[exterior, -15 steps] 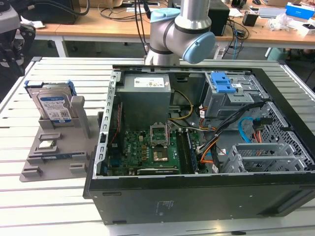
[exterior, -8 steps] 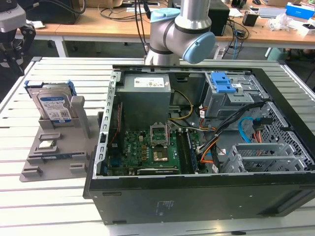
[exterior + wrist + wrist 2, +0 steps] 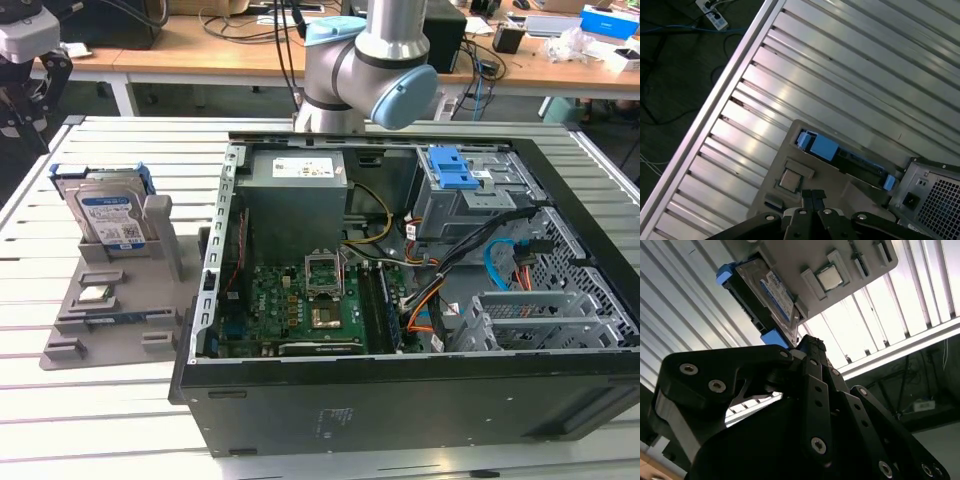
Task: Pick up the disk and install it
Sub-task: 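Pick up the disk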
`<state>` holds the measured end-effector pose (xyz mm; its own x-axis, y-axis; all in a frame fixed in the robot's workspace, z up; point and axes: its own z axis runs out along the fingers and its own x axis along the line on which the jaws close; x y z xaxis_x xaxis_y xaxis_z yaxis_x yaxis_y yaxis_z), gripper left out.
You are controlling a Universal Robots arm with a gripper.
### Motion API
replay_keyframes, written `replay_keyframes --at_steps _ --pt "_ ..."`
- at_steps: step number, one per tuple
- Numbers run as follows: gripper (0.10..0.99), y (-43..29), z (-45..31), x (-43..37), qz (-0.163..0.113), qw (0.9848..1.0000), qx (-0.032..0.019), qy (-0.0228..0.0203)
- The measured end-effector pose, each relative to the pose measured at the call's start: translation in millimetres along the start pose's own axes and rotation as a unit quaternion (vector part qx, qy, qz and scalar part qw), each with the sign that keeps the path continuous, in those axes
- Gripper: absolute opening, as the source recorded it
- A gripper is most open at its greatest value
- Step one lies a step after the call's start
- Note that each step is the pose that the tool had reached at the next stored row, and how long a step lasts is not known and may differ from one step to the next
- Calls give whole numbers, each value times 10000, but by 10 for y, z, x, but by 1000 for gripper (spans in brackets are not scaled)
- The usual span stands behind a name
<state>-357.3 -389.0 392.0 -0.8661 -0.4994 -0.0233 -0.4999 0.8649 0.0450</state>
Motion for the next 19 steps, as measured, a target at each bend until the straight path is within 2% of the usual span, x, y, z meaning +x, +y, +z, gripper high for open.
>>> replay_keyframes --at_steps 5,11,15,19 --pt "106 0 0 0 -464 9989 -11 21" --pt "106 0 0 0 -732 9973 -17 33" --pt "106 0 0 0 -968 9953 -23 44" --pt "106 0 0 0 -1232 9924 -29 55"
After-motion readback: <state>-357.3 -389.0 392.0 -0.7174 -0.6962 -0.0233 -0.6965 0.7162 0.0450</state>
